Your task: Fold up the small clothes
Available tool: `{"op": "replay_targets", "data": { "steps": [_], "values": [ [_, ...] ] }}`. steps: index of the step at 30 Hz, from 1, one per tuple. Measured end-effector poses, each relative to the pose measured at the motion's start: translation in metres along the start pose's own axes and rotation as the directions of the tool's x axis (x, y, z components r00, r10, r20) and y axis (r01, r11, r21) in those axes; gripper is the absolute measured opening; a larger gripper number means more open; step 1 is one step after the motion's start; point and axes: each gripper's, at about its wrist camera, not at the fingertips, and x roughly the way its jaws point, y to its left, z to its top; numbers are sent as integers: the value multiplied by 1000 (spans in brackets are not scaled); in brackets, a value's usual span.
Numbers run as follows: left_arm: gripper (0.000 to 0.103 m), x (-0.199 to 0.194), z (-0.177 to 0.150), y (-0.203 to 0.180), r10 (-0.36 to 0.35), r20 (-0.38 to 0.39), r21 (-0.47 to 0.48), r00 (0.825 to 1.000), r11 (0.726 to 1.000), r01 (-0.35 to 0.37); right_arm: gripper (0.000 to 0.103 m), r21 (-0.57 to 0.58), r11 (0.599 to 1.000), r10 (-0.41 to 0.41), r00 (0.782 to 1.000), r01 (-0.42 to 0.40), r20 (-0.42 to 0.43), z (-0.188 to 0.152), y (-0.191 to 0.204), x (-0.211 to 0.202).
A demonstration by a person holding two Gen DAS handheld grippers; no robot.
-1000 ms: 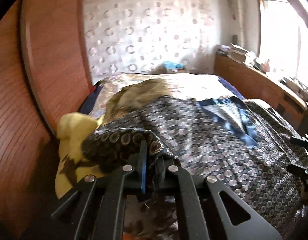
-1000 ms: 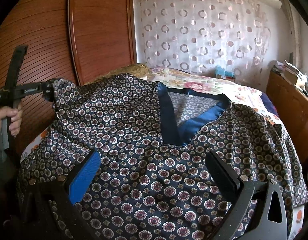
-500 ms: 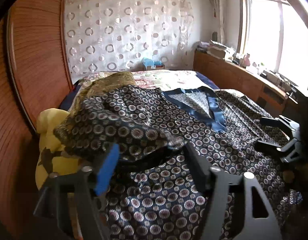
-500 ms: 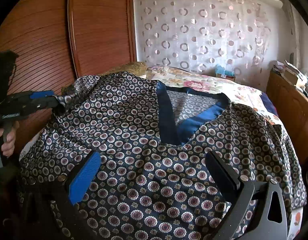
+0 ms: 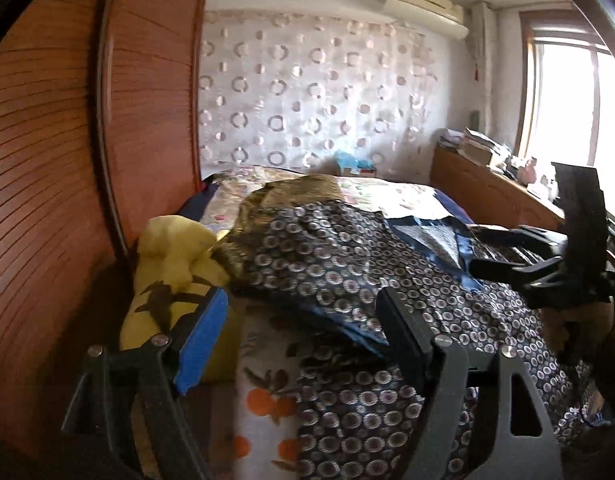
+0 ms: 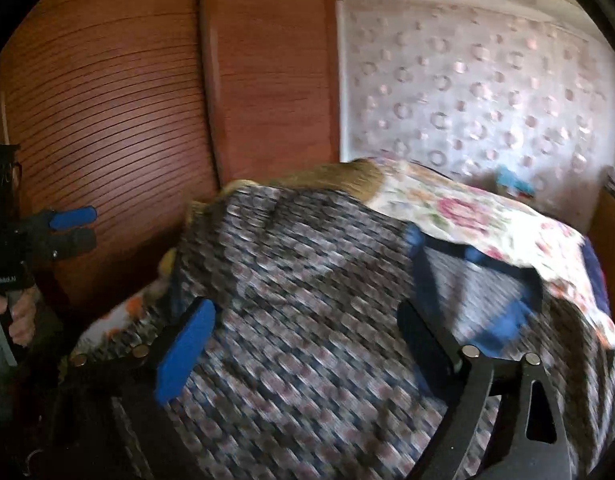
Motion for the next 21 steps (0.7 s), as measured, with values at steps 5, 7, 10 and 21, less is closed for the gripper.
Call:
{"op": "replay_targets", "data": {
  "steps": [5,7,10,21],
  "values": [
    [77,-4,-8,13,38,9,-19,999,999,-38,73,-67,992,100,994,-103,-47,16,34,47],
    [77,-5,-12,20,45,9,-30,999,999,-45,71,-87,986,135,988,-141,-72,19,46,63],
    [77,-6,-16,27,53,7,-49,999,997,-53,66,-119,973,184,975,-199,-124,23,66,85],
    [77,-2,-26,32,55,-12,-65,998,996,-56,22,-234,962,74,961,-138,-265,24,97,155]
  ]
}}
